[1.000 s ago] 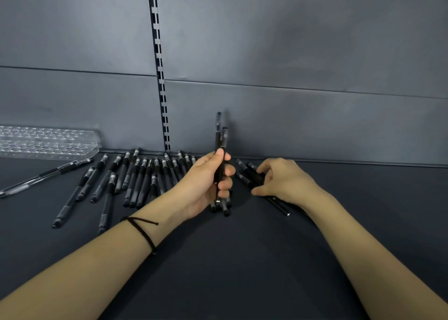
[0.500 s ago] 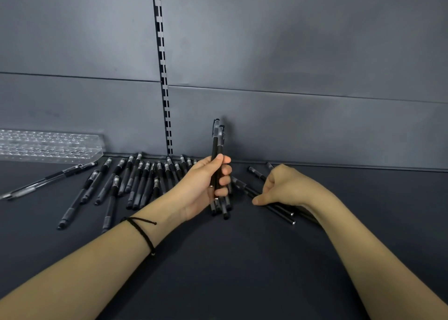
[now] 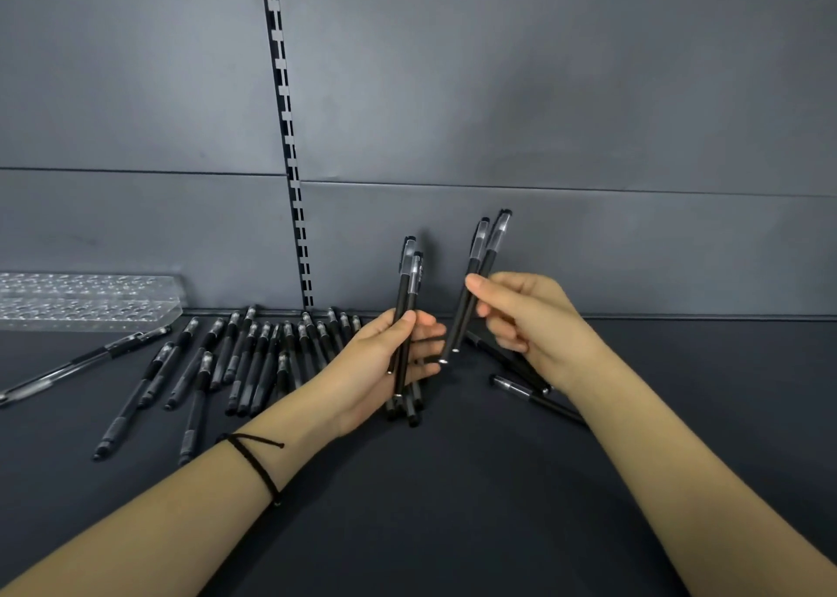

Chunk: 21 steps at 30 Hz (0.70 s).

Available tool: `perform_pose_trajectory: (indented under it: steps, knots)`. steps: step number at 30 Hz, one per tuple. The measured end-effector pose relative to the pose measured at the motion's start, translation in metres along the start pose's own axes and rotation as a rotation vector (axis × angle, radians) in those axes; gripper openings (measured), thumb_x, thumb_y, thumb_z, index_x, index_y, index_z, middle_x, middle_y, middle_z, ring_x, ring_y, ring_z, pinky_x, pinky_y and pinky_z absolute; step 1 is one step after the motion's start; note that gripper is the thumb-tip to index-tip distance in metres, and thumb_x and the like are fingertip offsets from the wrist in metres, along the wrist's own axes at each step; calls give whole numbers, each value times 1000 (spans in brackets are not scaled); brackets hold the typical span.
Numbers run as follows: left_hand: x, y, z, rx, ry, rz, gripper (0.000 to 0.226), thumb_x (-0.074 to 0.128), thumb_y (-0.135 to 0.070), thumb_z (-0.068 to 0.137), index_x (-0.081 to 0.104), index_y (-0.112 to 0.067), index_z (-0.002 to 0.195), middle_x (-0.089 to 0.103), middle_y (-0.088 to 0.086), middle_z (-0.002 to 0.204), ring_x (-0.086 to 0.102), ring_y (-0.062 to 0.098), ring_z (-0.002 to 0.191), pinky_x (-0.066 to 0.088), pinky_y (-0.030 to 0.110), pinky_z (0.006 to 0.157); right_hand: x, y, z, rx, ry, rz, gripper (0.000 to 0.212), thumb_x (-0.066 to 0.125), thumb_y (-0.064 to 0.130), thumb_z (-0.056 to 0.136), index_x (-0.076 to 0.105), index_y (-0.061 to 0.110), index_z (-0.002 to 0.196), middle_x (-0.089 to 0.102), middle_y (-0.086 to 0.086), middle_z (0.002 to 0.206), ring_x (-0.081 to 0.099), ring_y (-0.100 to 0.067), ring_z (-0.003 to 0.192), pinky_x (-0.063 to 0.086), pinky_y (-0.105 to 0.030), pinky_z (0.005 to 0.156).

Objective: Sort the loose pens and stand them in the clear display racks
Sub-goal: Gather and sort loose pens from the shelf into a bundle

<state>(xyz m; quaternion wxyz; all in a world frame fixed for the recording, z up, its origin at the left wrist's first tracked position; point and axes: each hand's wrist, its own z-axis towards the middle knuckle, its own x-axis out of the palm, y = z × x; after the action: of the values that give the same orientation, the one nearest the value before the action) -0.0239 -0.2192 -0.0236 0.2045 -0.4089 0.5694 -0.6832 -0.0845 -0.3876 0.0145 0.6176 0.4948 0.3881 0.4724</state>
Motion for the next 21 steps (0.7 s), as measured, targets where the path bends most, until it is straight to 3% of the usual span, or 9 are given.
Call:
perform_pose_trajectory:
  steps: [2,4,8,12,15,17,18,21]
  knots:
    - [0,-2,-2,-49,79,-63,29,39,-21,104,62,-5,111,71,16,110,70,29,102,59,37,82,7,-1,-2,12,80,-64,29,62,19,93,57,7,67,55,4,53,33,-6,38,17,-19,38]
    - [2,-3,-5,-87,165,-69,33,38,-23,104,61,-4,119,70,21,112,70,32,100,59,39,82,11,-2,-4,35,98,-170,27,64,20,92,61,7,69,56,1,56,35,-5,41,23,-17,38]
    - [5,0,-8,-117,182,18,28,41,-27,103,59,-7,111,69,11,82,65,19,64,57,30,60,15,-1,-8,20,63,-355,17,67,19,90,66,7,79,55,13,49,47,5,41,32,-6,42]
    - [5,1,-7,-131,183,-2,30,43,-37,100,54,-11,106,37,-3,61,30,7,47,33,19,43,12,3,-7,28,110,-374,20,65,27,92,66,16,75,57,12,53,43,2,40,31,-8,41]
    - [6,-1,-5,-95,156,29,33,45,-44,96,55,-13,101,25,-5,60,22,5,44,21,17,40,-6,0,2,15,-54,-368,29,60,38,93,69,13,79,55,1,60,37,-1,38,29,-15,43]
    - [5,-1,-6,-72,151,34,32,48,-45,91,55,-15,98,23,-5,60,21,5,44,20,18,40,-25,-6,7,-33,-187,-617,30,65,43,89,71,16,78,60,5,60,48,-1,46,37,-18,53]
    - [5,-1,-5,-64,155,31,30,49,-44,90,55,-15,96,24,-5,60,23,6,44,23,18,40,-34,-8,6,-30,-177,-771,28,69,47,84,71,19,77,62,7,63,54,0,55,41,-19,58]
    - [3,0,-3,-77,165,-4,25,49,-39,95,51,-15,87,36,-2,62,37,9,49,37,21,45,-50,-10,2,140,102,-1024,25,81,46,71,72,26,83,67,8,77,62,-5,73,46,-19,67]
